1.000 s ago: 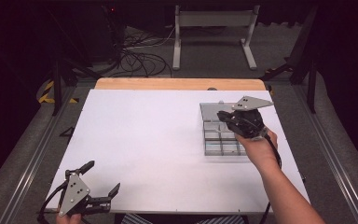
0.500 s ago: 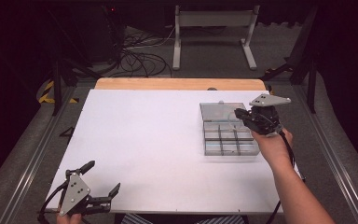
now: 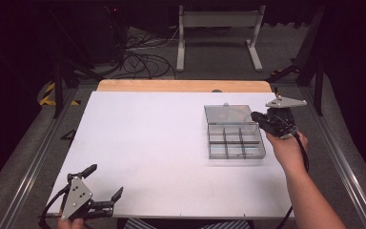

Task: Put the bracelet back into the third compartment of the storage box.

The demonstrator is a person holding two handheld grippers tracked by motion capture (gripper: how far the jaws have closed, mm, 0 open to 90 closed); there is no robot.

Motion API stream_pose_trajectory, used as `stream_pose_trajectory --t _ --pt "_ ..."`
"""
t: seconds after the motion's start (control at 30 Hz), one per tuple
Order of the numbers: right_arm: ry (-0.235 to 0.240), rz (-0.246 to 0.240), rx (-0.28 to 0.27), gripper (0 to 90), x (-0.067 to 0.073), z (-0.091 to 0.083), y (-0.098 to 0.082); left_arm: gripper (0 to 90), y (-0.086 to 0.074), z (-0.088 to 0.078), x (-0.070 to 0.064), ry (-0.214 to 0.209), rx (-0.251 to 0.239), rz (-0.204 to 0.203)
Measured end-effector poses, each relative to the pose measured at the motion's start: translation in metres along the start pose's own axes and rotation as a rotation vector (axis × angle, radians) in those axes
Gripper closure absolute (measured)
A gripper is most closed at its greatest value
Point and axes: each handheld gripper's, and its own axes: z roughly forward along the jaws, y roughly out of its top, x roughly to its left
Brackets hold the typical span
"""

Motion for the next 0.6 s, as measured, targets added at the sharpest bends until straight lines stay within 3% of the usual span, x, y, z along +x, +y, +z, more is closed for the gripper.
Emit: stream_pose_trajectory --t 0.23,0.6 --pt "-0.008 0.023 0.043 86.3 -0.007 0.01 -0.004 0.3 0.0 0.0 0.0 0.0 0.0 -0.002" --pt "0.004 0.038 0.091 86.1 -0.007 0.021 -0.011 0.3 0.0 0.0 0.0 0.001 0.0 0.0"
